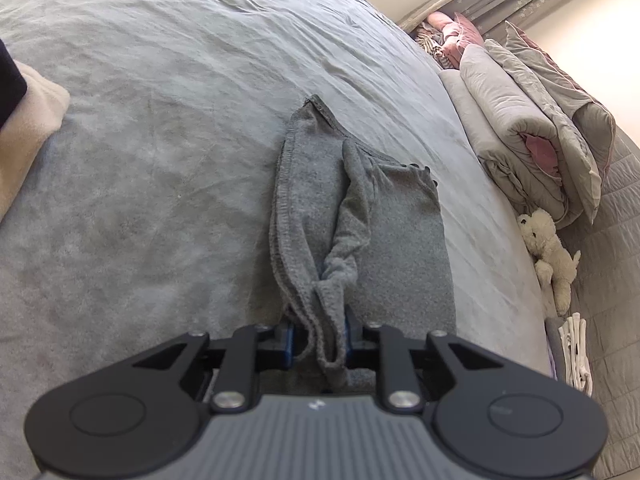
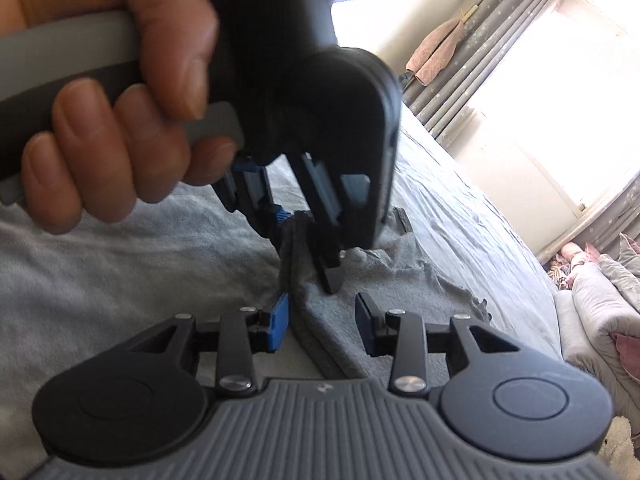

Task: Fold clothes
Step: 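Grip the strip's end with the right gripper beside the closed left gripper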

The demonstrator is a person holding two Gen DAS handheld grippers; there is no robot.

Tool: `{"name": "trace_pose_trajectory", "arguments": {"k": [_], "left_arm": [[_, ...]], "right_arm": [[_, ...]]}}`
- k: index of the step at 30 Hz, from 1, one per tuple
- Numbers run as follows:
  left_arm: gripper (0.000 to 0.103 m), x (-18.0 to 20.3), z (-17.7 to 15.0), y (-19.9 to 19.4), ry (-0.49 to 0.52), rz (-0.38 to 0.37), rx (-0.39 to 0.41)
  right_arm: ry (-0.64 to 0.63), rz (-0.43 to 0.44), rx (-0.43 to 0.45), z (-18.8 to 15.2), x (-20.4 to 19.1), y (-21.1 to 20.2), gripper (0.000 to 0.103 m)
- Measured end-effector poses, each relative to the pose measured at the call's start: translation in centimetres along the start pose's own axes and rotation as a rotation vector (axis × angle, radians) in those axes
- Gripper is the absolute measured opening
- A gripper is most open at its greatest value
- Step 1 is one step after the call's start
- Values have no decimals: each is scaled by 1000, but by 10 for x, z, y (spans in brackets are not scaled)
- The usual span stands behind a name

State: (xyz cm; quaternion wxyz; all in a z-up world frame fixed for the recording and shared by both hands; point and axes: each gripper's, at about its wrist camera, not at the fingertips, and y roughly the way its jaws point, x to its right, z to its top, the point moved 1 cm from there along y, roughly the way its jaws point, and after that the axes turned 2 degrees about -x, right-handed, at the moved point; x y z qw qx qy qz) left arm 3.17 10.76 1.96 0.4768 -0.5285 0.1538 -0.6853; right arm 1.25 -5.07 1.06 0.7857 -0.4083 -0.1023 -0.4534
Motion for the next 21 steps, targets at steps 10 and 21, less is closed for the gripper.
{"name": "trace_pose_trajectory", "arguments": {"k": [10, 21], "left_arm": [[21, 7, -3, 0, 51, 39, 13], [21, 8, -3, 1, 56, 44, 13]], "right_arm": [[429, -59, -134, -46, 105, -9, 54], [1290, 332, -177, -99, 105, -25, 55]]}}
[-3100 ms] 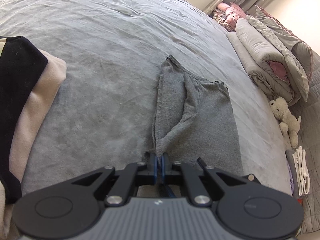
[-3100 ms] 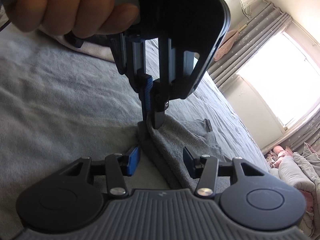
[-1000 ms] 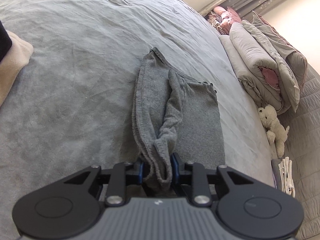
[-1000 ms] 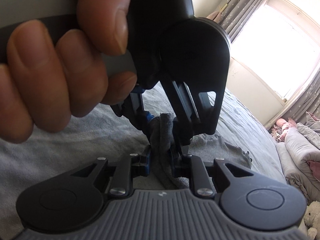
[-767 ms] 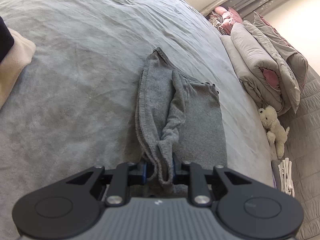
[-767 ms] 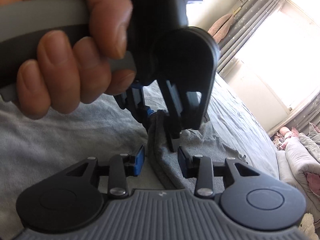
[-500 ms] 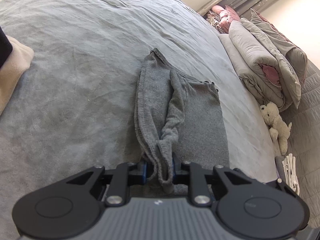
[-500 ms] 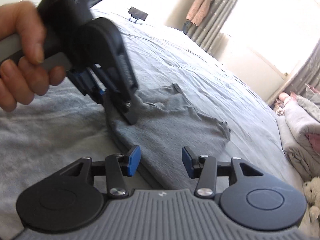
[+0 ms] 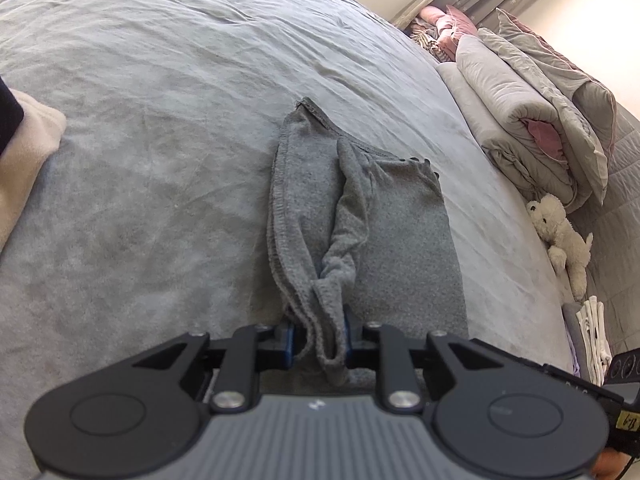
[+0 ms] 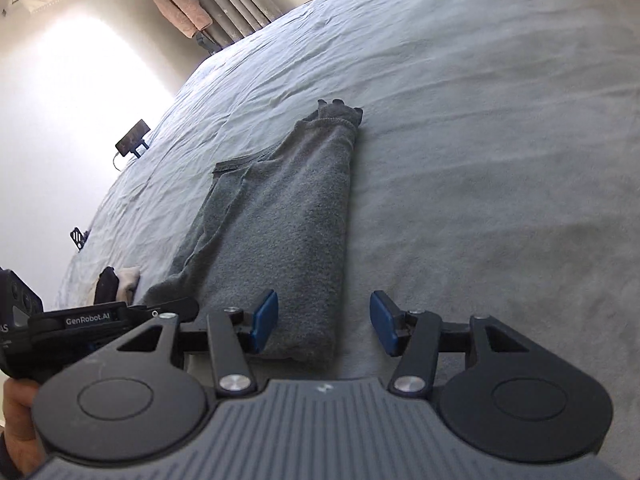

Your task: Fold clothes

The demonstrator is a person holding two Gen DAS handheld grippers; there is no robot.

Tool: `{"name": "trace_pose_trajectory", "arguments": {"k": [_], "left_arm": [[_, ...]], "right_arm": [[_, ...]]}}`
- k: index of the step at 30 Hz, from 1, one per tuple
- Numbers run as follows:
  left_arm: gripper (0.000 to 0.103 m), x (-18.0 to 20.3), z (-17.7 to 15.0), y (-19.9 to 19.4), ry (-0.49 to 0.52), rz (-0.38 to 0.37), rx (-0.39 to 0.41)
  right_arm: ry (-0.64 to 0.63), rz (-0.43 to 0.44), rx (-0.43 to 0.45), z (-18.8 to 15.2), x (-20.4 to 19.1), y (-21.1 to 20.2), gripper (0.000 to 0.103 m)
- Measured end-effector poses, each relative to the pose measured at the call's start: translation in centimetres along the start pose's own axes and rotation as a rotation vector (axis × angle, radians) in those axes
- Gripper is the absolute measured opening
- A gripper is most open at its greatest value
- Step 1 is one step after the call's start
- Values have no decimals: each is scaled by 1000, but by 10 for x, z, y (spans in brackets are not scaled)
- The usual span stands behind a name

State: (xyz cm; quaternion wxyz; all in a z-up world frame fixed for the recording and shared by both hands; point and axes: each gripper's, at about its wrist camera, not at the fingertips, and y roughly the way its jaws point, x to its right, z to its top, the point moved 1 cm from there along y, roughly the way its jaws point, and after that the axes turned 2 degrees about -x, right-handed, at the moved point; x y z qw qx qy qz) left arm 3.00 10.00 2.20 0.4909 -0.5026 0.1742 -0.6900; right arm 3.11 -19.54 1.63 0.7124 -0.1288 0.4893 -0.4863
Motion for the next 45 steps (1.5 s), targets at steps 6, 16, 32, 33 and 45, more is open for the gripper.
{"name": "trace_pose_trajectory", "arguments": {"k": [6, 16, 32, 33, 45], "left_arm": [[19, 4, -1, -4, -1, 35, 15], [18, 4, -2, -3, 11, 51, 19], [18, 28, -10, -5, 188, 141, 66], [18, 31, -11, -7, 208, 148, 76], [17, 53, -49, -18, 306, 104, 7]], "right_arm": [[84, 71, 25, -33, -14, -16, 56], [183, 140, 162, -71, -24, -9, 52], [-70, -72, 228, -52, -56, 0, 26], [-123, -101, 235, -50, -63, -2, 25], [-326, -233, 179, -58, -70, -47, 24]]}}
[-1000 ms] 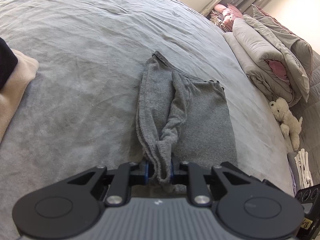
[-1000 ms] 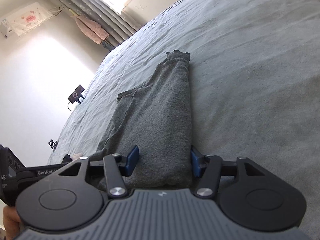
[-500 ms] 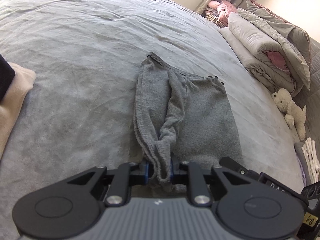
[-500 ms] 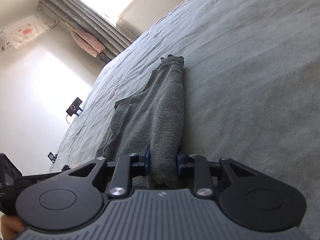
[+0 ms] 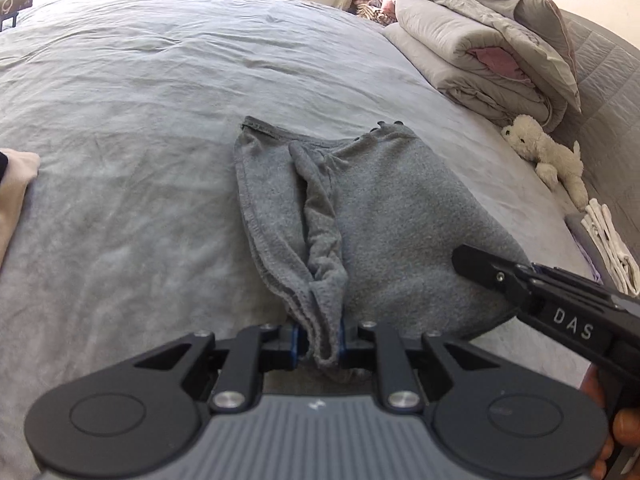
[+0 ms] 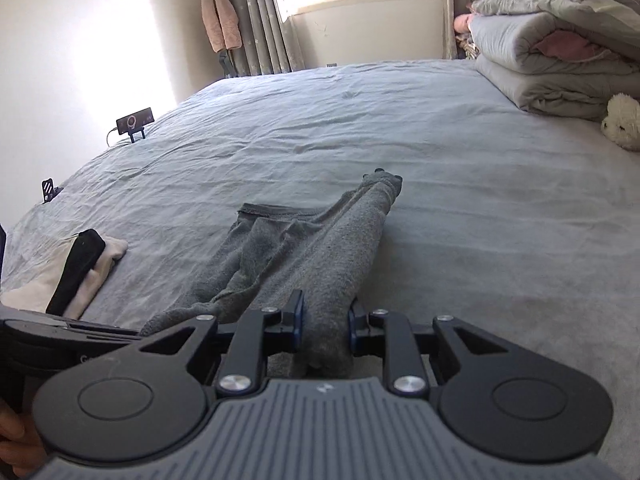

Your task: Fold clothes

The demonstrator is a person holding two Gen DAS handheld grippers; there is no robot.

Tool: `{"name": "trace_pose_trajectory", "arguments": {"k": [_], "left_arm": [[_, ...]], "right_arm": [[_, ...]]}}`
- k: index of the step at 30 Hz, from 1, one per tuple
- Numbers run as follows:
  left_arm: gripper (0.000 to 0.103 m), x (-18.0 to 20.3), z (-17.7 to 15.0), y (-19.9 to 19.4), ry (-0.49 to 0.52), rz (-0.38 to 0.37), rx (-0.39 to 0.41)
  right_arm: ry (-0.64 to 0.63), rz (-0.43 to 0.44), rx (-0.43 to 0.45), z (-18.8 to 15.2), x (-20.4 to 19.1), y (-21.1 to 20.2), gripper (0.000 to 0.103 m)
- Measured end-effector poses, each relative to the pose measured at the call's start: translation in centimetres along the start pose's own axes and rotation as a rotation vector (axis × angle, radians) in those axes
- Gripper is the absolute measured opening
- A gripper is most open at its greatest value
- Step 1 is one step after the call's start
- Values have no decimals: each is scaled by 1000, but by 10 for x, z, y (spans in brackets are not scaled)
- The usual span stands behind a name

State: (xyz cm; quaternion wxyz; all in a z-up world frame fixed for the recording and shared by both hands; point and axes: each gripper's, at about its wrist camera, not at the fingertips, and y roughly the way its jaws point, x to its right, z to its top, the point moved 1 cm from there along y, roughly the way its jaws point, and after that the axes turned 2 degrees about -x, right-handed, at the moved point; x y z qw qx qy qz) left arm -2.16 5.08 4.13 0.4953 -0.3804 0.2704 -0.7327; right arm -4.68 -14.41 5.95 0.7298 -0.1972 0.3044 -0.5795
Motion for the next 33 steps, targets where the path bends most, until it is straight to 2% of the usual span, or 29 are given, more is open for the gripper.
{"name": "trace_pose_trajectory", "arguments": {"k": [3, 6, 8, 10, 14, 16, 24, 29, 33], "left_arm": [[17, -5, 3, 6, -26, 0, -18], [17, -8, 3, 7, -49, -6, -27], [17, -9, 2, 8, -56, -8, -28], [17, -9, 2, 8, -63, -11, -29], [18, -10, 3, 10, -67, -26, -31], [20, -10, 2, 10, -56, -33, -24], [32, -10, 0, 12, -40, -44, -1], [65, -7, 0, 15, -44, -113, -6], [70, -5, 0, 17, -40, -124, 3]], "right_arm": [[76, 10, -96, -6, 16, 29, 30], [293, 123, -104, -5, 40, 37, 47], [429, 189, -106, -8, 55, 40, 48], [486, 219, -105, -8, 61, 44, 48], [429, 187, -96, -6, 49, 40, 46], [397, 150, -92, -4, 45, 38, 33], [286, 74, -71, -8, 28, 39, 29], [255, 57, -67, -9, 25, 39, 29], [223, 41, -63, -8, 20, 38, 29]]}}
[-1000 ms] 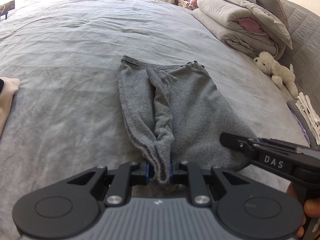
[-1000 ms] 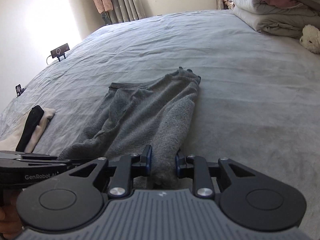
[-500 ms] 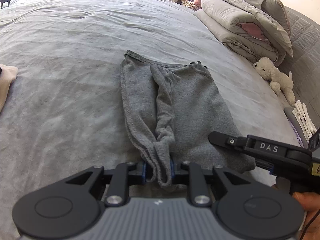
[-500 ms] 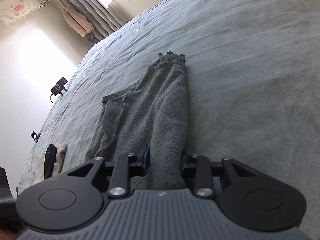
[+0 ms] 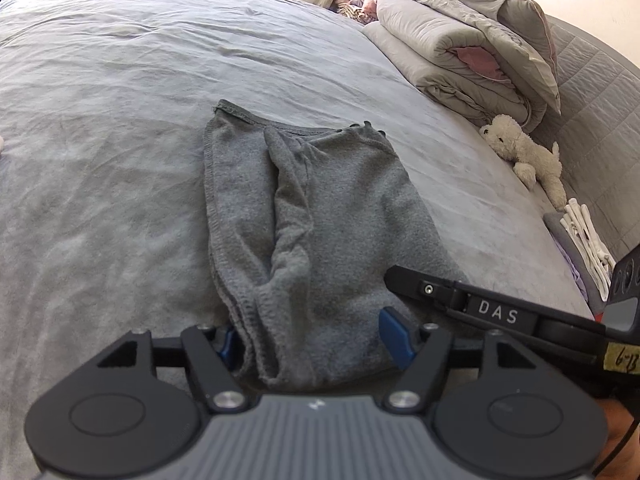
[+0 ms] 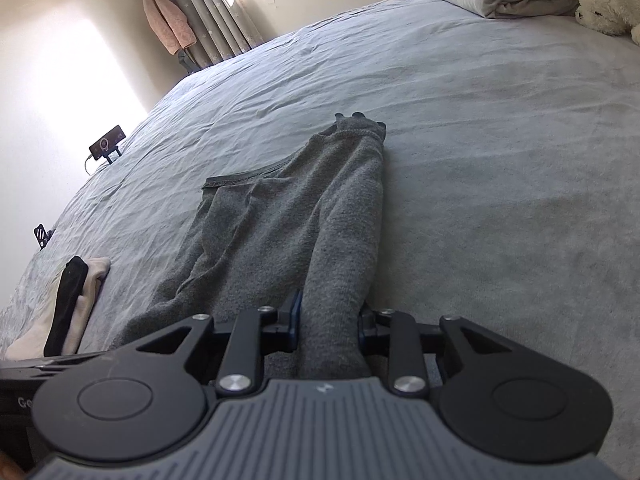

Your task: Fold clothes

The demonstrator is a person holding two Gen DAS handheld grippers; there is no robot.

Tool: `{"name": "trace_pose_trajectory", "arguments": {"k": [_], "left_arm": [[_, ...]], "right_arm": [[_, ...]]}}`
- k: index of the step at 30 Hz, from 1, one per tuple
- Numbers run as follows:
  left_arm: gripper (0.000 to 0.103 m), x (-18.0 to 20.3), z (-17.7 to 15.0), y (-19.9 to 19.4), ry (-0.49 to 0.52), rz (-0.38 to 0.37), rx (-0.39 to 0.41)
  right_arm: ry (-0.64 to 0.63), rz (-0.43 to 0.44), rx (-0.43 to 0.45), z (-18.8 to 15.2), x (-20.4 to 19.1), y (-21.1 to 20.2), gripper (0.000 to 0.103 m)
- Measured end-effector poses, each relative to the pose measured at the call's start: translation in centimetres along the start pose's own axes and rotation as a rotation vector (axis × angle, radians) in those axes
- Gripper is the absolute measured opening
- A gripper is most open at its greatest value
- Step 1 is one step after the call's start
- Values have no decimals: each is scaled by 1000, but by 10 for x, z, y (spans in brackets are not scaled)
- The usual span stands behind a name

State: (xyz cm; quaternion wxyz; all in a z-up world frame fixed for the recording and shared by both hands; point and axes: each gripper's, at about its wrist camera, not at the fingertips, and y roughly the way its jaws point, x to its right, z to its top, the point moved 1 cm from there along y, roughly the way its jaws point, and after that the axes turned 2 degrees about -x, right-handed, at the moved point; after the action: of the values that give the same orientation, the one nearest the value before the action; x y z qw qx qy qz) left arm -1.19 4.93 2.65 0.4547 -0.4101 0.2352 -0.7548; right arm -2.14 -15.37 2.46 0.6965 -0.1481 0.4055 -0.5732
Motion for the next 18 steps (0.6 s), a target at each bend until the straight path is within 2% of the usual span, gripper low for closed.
{"name": "trace_pose_trajectory", "arguments": {"k": [6, 13, 18], "left_arm": [[68, -7, 4, 1, -47, -24, 13], [62, -9, 7, 4, -40, 0, 29], [49, -12, 9, 7, -38, 24, 34]], "right_arm": [[-11, -5, 1, 1, 0, 0, 29], [-23, -13, 0, 2, -3, 0, 29], [-14, -9, -5, 2, -2, 2, 29]]}}
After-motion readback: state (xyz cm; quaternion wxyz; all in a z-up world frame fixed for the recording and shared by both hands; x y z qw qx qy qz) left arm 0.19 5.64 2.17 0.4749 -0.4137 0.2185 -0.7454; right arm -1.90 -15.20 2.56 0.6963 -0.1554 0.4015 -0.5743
